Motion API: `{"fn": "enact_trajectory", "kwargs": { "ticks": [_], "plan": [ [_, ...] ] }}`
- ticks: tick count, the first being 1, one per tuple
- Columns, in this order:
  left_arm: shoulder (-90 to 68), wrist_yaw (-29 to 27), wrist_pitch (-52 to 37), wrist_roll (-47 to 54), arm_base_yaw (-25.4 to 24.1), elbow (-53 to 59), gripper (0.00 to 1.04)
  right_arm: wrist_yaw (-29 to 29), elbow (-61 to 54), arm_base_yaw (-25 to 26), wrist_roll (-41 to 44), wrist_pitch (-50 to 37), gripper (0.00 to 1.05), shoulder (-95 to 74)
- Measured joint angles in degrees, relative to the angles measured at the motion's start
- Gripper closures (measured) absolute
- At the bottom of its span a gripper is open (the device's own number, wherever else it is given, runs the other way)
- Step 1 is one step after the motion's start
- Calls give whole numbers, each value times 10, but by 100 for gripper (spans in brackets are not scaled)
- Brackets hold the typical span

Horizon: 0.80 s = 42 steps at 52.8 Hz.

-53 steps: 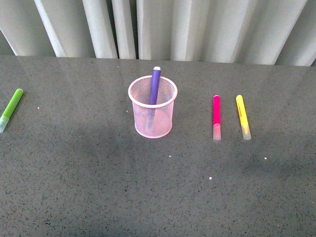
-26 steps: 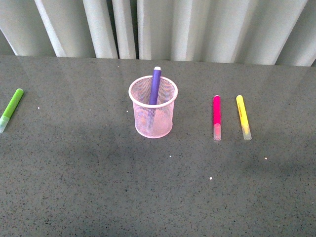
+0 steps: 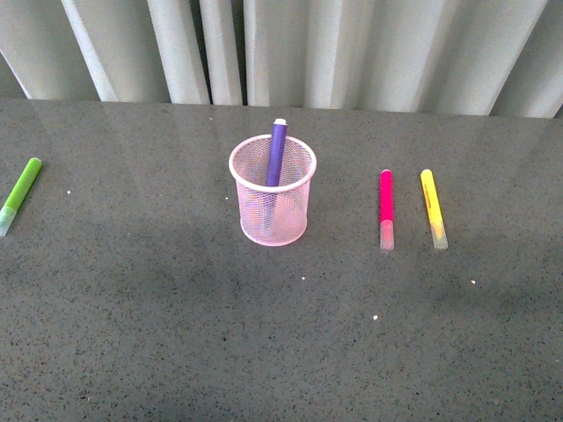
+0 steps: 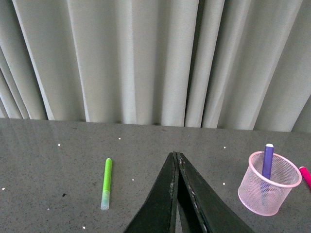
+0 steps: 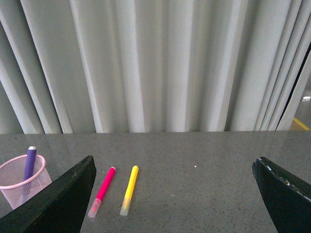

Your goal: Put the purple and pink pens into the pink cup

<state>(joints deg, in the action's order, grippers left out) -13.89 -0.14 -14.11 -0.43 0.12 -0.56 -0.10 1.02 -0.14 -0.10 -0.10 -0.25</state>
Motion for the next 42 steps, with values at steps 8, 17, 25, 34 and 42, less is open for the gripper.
{"fn": "enact_trajectory", "kwargs": {
  "ticks": [8, 17, 25, 34, 42],
  "plan": [
    [23, 0, 23, 0, 0, 0, 101, 0, 0, 0, 0, 0, 7, 0],
    [60, 0, 63, 0, 0, 0, 101, 0, 0, 0, 0, 0, 7, 0],
    [135, 1, 137, 0, 0, 0, 101, 0, 0, 0, 0, 0, 7, 0],
    [136, 1, 140, 0, 0, 0, 101, 0, 0, 0, 0, 0, 7, 0],
    [137, 1, 141, 0, 0, 0, 85, 0, 0, 0, 0, 0, 7, 0]
  ]
}}
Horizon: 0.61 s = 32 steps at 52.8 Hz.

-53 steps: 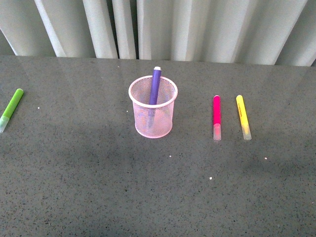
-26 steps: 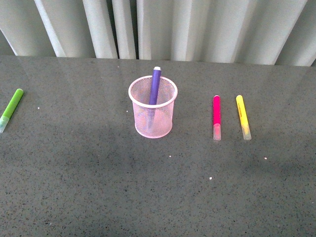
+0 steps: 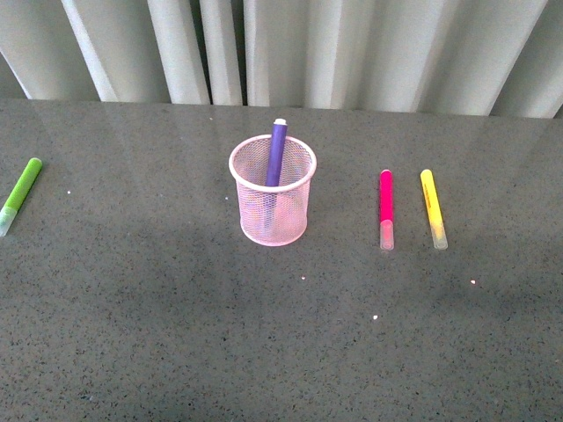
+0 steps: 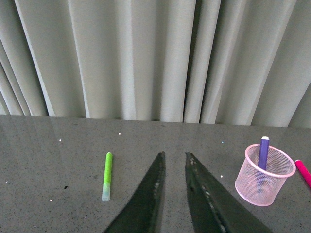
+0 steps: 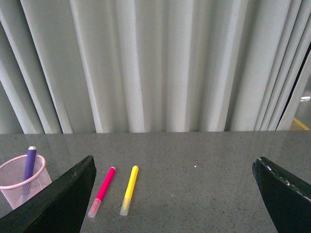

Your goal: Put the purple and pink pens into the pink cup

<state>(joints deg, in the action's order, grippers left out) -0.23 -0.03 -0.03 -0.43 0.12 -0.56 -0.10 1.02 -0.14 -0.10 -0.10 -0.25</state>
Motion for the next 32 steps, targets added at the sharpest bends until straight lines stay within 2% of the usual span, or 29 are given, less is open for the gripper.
{"fn": "enact_trajectory", "kwargs": {
  "ticks": [5, 16, 20, 22, 25, 29, 32],
  "plan": [
    [0, 0, 0, 0, 0, 0, 64, 0, 0, 0, 0, 0, 7, 0],
    [0, 0, 0, 0, 0, 0, 32, -3, 0, 0, -2, 1, 7, -1],
    [0, 0, 0, 0, 0, 0, 19, -97, 37, -16, -49, 92, 7, -57],
    [0, -2, 0, 0, 0, 0, 14, -127, 50, -9, -69, 110, 7, -101],
    [0, 0, 0, 0, 0, 0, 6, -143, 59, 15, -82, 83, 7, -176],
    [0, 0, 0, 1, 0, 0, 7, -125, 84, 65, -92, -36, 7, -331],
    [0, 0, 0, 1, 0, 0, 7, -113, 114, 78, -99, -113, 7, -444]
  ]
}}
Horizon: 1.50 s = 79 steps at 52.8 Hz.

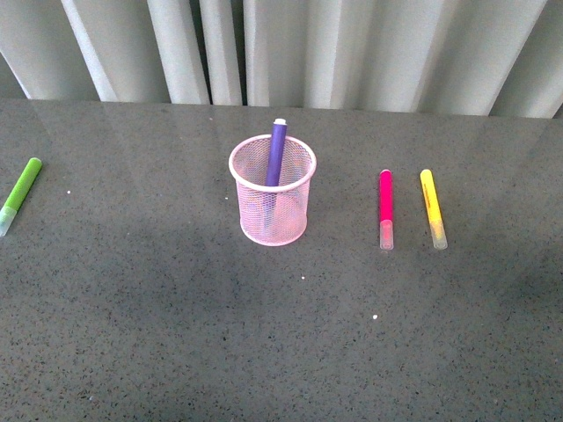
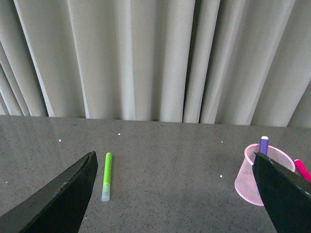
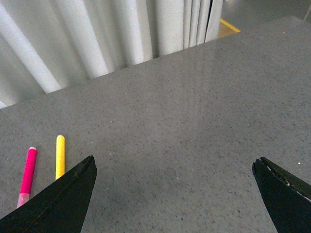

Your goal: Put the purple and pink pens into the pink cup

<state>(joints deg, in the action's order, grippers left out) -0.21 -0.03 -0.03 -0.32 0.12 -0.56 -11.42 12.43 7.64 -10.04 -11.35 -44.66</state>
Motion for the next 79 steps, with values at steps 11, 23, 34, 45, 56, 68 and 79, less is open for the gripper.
{"fn": "enact_trajectory", "kwargs": {
  "ticks": [11, 23, 34, 45, 56, 68, 79],
  "plan": [
    [0, 0, 0, 0, 0, 0, 7, 35, 123, -30, -53, -99, 7, -355],
    [0, 0, 0, 0, 0, 0, 7, 8, 271, -106, -58, -84, 7, -564],
    [0, 0, 0, 0, 0, 0, 7, -14, 380, -145, -63, -26, 7, -653],
    [0, 0, 0, 0, 0, 0, 7, -19, 477, -184, -81, 24, 7, -715],
    [0, 0, 0, 0, 0, 0, 7, -26, 559, -233, -96, 55, 7, -777],
    [0, 0, 0, 0, 0, 0, 7, -31, 617, -255, -111, 81, 7, -830],
    [0, 0, 0, 0, 0, 0, 7, -32, 644, -262, -122, 85, 7, -863]
  ]
}}
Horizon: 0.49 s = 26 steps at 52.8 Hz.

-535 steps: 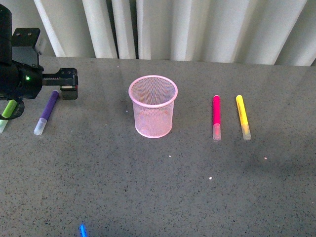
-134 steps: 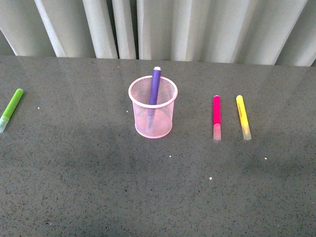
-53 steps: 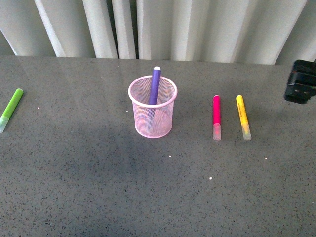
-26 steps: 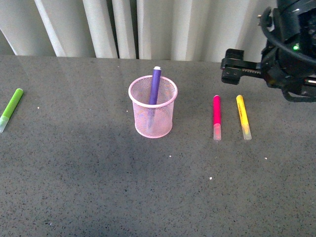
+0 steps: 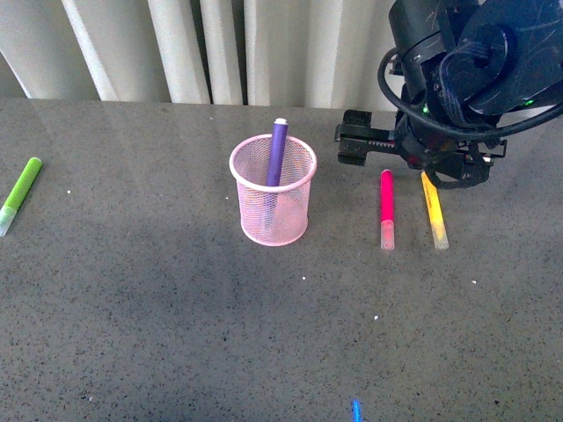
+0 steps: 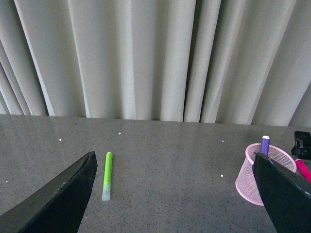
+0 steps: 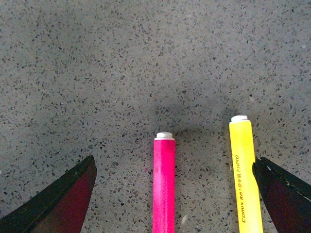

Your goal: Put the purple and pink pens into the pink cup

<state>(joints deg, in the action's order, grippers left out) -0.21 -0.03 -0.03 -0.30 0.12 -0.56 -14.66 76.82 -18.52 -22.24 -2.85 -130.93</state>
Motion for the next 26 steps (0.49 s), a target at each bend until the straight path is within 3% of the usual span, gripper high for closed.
{"fn": "enact_trajectory", "kwargs": {
  "ticks": [26],
  "plan": [
    [0, 0, 0, 0, 0, 0, 7, 14, 31, -1, -16, 2, 7, -51]
  ]
}}
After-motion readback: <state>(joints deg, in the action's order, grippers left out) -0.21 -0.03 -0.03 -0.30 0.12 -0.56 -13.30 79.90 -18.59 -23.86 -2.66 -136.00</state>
